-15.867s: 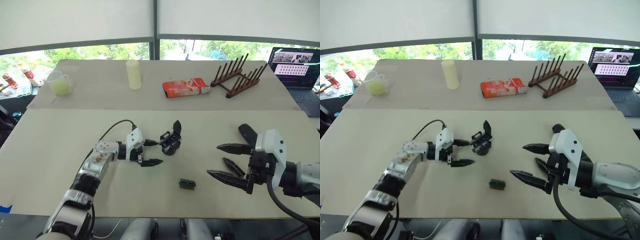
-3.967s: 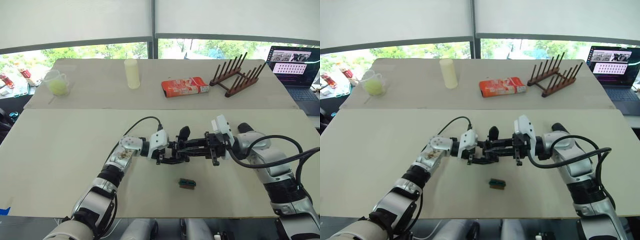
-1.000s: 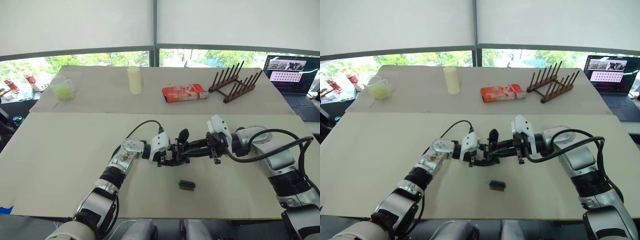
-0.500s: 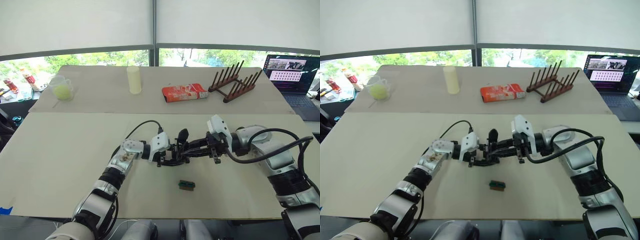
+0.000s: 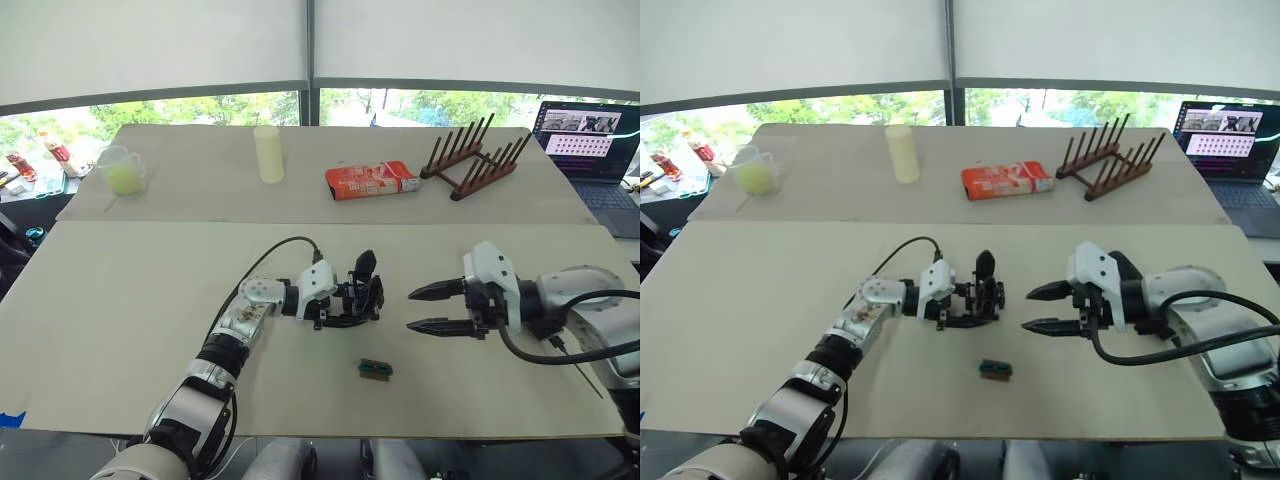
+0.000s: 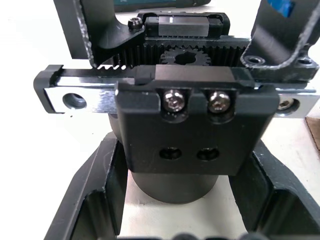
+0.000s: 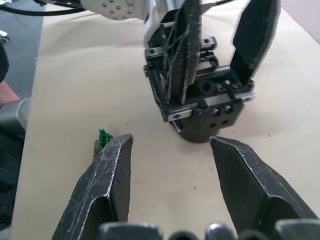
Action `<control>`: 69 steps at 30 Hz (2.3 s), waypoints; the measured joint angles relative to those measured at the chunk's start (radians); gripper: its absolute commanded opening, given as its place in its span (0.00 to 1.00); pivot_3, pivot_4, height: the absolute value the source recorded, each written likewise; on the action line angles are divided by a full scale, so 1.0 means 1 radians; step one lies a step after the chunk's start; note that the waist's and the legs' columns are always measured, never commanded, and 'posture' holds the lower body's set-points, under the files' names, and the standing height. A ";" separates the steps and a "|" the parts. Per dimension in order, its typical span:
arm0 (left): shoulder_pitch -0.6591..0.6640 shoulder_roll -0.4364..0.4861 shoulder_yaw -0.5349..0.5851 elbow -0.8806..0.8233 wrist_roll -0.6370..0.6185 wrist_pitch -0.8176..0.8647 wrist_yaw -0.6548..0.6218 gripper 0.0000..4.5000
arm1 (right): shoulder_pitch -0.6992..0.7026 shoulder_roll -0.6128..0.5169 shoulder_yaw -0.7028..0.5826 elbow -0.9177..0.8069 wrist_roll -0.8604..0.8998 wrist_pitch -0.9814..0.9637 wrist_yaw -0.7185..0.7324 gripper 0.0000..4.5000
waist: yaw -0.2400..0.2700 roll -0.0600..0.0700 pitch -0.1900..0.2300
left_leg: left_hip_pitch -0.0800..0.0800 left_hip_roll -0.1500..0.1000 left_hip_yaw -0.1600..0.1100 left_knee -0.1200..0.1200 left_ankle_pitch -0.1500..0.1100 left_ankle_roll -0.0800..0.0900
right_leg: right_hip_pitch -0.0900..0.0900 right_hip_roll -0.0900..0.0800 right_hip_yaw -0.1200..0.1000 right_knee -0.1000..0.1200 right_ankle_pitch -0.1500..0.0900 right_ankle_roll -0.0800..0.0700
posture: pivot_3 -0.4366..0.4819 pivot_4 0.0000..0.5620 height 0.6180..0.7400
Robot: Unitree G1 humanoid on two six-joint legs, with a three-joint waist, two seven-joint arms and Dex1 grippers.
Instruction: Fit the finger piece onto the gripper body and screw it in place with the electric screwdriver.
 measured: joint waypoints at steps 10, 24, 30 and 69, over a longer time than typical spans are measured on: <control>0.170 0.379 0.088 -0.402 -0.162 0.319 -0.193 1.00 | 0.085 -0.388 -0.150 0.085 -0.012 0.379 -0.049 0.97 | -0.018 0.004 0.007 | -0.004 0.002 0.001 -0.002 0.000 -0.001 | -0.006 0.000 0.003 0.001 0.000 -0.001 | 0.48 0.27 1.00; -0.002 0.584 0.299 -1.059 -0.703 0.947 -0.120 1.00 | -0.454 -0.237 0.376 0.668 -0.350 0.439 -0.022 0.97 | -0.034 0.010 0.028 | -0.003 0.001 0.002 -0.002 0.001 -0.003 | -0.006 -0.001 0.002 0.002 0.000 0.000 | 0.48 0.27 1.00; -0.040 0.619 0.311 -1.114 -0.795 1.005 -0.102 1.00 | -0.604 -0.117 0.492 0.897 -0.473 0.386 0.049 0.97 | -0.039 0.010 0.028 | -0.002 0.001 0.002 -0.002 0.001 -0.003 | -0.005 0.000 0.002 0.001 0.000 -0.001 | 0.48 0.27 1.00; -0.060 0.637 0.209 -1.118 -0.713 0.862 -0.169 1.00 | -0.461 -0.236 0.452 0.550 -0.582 0.062 0.348 0.99 | -0.032 0.015 0.032 | -0.003 0.001 0.002 0.000 0.002 -0.005 | -0.007 0.000 -0.003 0.003 0.000 -0.001 | 0.48 0.27 1.00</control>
